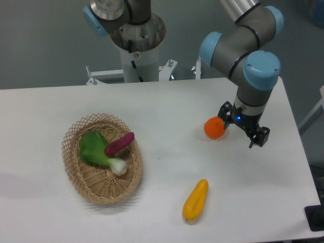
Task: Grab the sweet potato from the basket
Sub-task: 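Move the gripper from beside the orange over to the wicker basket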
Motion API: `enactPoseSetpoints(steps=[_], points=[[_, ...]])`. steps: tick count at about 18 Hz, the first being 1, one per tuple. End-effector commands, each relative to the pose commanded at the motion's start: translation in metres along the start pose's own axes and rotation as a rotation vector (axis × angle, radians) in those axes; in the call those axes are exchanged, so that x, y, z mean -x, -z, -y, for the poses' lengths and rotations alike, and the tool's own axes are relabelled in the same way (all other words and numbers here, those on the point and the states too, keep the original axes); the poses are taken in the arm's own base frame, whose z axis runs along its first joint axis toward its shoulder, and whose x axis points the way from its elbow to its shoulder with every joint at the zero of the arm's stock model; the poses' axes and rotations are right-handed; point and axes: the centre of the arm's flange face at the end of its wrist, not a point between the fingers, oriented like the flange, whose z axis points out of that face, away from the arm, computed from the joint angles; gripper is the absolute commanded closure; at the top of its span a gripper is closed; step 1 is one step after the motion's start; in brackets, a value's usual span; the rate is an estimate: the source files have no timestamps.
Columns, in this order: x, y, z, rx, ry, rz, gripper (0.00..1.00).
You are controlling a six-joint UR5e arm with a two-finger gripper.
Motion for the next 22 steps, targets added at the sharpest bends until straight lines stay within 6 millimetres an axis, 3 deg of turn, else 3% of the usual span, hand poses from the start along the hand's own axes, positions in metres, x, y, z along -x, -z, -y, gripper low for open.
enactPoseSetpoints(steps=[3,9,18,22], points=[[-0.001,0.0,0.002,0.0,0.003,0.0,0.0],[-0.01,-0.004,0.027,-0.003,0.002,-0.008,0.0],[-0.042,0.003,0.093,-0.041,0.013,-0.014,0.0],[-0.072,0.008,0.131,-0.091,0.053,-0.036,0.0]])
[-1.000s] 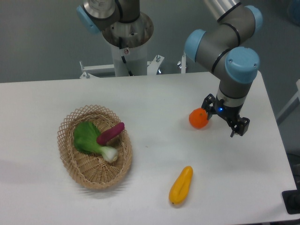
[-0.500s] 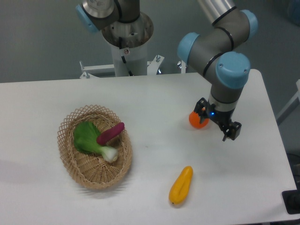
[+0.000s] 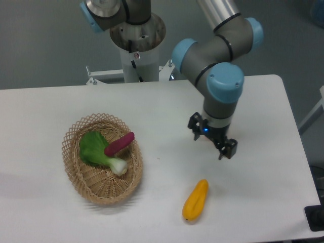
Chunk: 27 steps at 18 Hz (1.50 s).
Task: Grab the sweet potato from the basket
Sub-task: 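Move the gripper from beside the orange over to the wicker basket, then lower the gripper onto the purple sweet potato and close on it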
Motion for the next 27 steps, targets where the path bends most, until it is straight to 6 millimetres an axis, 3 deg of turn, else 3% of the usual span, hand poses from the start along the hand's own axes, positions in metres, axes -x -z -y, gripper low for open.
enactPoseSetpoints(steps=[6,11,18,26,27], points=[[-0.075,-0.016,0.042,0.014,-0.034,-0.056,0.0],[-0.116,-0.027,0.075,0.025,-0.022,-0.078,0.0],[-0.15,-0.039,0.103,0.039,-0.018,-0.101,0.0],[-0.165,-0.057,0.12,0.033,-0.02,-0.112,0.0],[-0.164,-0.06,0.121,0.026,-0.019,-0.108,0.06]])
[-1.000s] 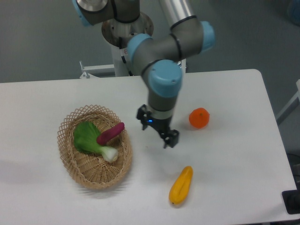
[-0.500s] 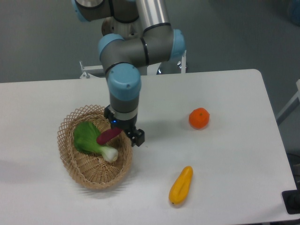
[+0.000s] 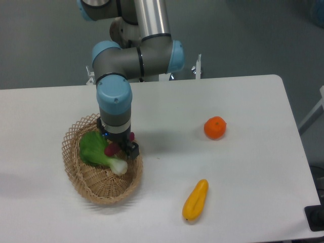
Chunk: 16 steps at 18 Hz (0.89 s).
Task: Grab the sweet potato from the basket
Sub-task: 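Lower the gripper onto the purple sweet potato and close on it, then lift the purple sweet potato up out of the basket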
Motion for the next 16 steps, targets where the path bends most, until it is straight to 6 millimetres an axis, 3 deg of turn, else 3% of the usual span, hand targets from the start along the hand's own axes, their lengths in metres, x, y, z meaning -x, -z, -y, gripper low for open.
enactPoseSetpoints(steps=[6,9,13,16], points=[[-0.003,-0.005,-0.002,0.008,0.001,-0.008,0.38],[-0.004,-0.004,-0.002,0.005,0.013,-0.007,0.61],[-0.002,0.005,-0.001,-0.004,0.041,0.005,0.83],[0.0,0.008,0.0,-0.007,0.042,0.009,0.89]])
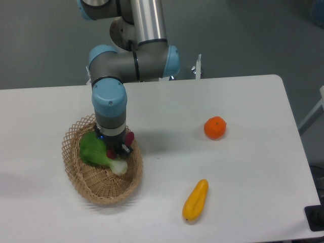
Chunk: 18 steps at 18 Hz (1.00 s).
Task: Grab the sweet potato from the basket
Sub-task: 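Lift the purple sweet potato up out of the basket, then carry the held sweet potato away from the basket toward the orange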
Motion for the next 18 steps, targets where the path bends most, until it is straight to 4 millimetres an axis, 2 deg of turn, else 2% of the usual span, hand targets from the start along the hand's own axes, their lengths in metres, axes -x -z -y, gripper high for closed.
enactPoseSetpoints(steps=[3,7,11,17,18], points=[[0.006,0.01,0.0,-0.007,0.006,0.014,0.9],[0.021,0.032,-0.002,-0.027,0.021,0.056,0.89],[0.045,0.051,-0.018,-0.043,0.053,0.089,0.89],[0.094,0.081,-0.054,-0.055,0.15,0.118,0.89],[0.099,0.089,-0.055,-0.051,0.155,0.121,0.89]])
